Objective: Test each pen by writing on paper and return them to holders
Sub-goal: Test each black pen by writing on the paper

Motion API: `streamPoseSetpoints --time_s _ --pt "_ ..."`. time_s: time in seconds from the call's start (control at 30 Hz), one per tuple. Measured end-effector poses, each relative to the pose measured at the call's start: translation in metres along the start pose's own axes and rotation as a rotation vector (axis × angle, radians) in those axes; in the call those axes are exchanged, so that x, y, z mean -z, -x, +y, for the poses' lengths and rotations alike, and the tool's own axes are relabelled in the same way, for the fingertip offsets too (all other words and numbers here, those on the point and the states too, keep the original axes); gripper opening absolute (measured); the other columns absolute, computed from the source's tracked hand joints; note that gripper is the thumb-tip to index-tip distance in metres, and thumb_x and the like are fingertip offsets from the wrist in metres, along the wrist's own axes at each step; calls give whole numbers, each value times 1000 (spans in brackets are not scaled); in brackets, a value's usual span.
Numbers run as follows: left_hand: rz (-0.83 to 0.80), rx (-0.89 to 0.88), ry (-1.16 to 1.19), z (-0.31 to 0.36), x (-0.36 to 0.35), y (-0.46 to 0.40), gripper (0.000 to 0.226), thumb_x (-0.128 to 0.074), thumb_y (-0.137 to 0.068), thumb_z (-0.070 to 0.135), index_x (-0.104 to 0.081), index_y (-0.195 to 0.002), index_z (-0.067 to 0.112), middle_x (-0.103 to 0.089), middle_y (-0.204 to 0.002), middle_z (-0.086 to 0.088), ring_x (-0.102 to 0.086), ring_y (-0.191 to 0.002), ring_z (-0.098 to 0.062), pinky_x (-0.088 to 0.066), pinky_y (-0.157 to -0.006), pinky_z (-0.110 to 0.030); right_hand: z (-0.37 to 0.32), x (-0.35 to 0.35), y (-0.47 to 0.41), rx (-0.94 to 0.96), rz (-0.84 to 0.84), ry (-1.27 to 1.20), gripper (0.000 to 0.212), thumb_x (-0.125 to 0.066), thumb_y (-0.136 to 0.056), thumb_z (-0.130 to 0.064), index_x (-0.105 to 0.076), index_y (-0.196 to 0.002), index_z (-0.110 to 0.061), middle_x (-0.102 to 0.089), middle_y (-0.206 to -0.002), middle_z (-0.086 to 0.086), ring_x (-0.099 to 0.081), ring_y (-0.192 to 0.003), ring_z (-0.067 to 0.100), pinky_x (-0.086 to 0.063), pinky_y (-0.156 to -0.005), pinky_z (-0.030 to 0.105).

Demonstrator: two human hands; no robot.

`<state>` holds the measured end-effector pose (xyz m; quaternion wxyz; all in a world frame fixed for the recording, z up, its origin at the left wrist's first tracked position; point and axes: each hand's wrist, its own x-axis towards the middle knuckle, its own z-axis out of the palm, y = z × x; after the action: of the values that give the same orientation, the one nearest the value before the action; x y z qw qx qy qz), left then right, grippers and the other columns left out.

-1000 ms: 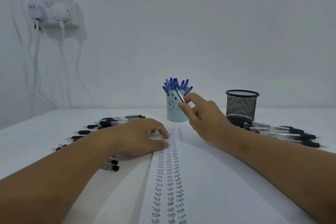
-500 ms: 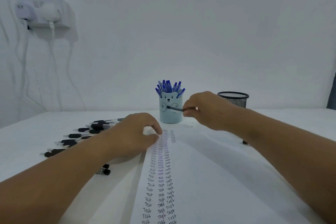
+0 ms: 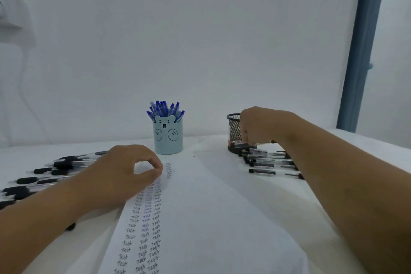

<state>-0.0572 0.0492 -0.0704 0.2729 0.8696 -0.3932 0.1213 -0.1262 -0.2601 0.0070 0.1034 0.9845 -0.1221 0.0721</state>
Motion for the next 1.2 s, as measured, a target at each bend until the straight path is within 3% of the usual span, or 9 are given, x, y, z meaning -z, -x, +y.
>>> streamPoseSetpoints --time_s 0.07,0.1,0.2,0.33,0.57,0.73,0.8,0.93,1.2 --pt "-4 15 0 0 1 0 7 -65 -91 40 -72 -92 40 -64 -108 38 -60 -100 6 -46 -92 -24 3 -3 0 -20 -45 18 17 -62 -83 2 -75 -93 -2 -75 -88 14 -55 -66 20 -45 -61 30" --pt "-1 20 3 1 2 0 7 -65 -91 39 -72 -92 39 -64 -108 39 -61 -99 4 -46 -92 -23 5 -4 -1 -16 -66 49 9 -64 -82 3 -72 -82 -1 -74 -77 11 -54 -63 20 -45 -61 30" --pt "24 27 19 1 2 0 7 -67 -91 36 -73 -90 38 -64 -105 39 -57 -100 10 -42 -87 -16 5 -2 -3 -23 -77 95 35 -71 -78 -1 -48 -54 -11 -45 -38 -5 -45 -54 19 -43 -62 27" --pt "41 37 32 0 3 0 6 -68 -91 36 -73 -90 38 -64 -104 40 -53 -101 17 -37 -83 -11 0 3 8 -102 -31 87 34 -69 -85 -4 -47 -61 -14 -48 -58 -1 -46 -55 17 -40 -57 24" --pt "32 37 46 2 7 -1 7 -69 -91 33 -74 -87 37 -64 -101 40 -56 -97 12 -39 -80 -12 -25 22 25 -117 58 179 26 -57 -81 3 -43 -66 -13 -43 -65 -2 -37 -53 16 -32 -53 22" --pt "50 95 68 -1 21 -4 10 -70 -91 29 -74 -84 35 -70 -95 25 -61 -84 12 -46 -74 -13 -79 23 36 82 227 73 37 -61 -95 -28 -42 -66 -17 -45 -71 -1 -44 -57 17 -32 -53 27" --pt "66 108 29 -8 26 -6 11 -72 -89 25 -74 -83 34 -72 -96 20 -63 -92 5 -51 -87 -21 -104 8 37 185 257 5 40 -55 -99 -38 -41 -68 -17 -40 -73 -2 -46 -64 20 -32 -56 29" --pt "13 180 -55 -25 44 -3 16 -74 -87 19 -75 -82 34 -69 -98 17 -61 -97 -3 -44 -78 -14 -134 -22 31 329 247 -62 31 -48 -100 -46 -59 -91 -19 -56 -91 3 -58 -86 27 -44 -70 33" --pt "-139 338 -132 -49 68 8 12 -78 -84 28 -76 -90 38 -70 -99 19 -62 -85 2 -44 -73 -14 -139 -47 20 369 212 -264 27 -50 -95 -51 -58 -85 -28 -62 -97 -8 -57 -90 18 -51 -77 34"
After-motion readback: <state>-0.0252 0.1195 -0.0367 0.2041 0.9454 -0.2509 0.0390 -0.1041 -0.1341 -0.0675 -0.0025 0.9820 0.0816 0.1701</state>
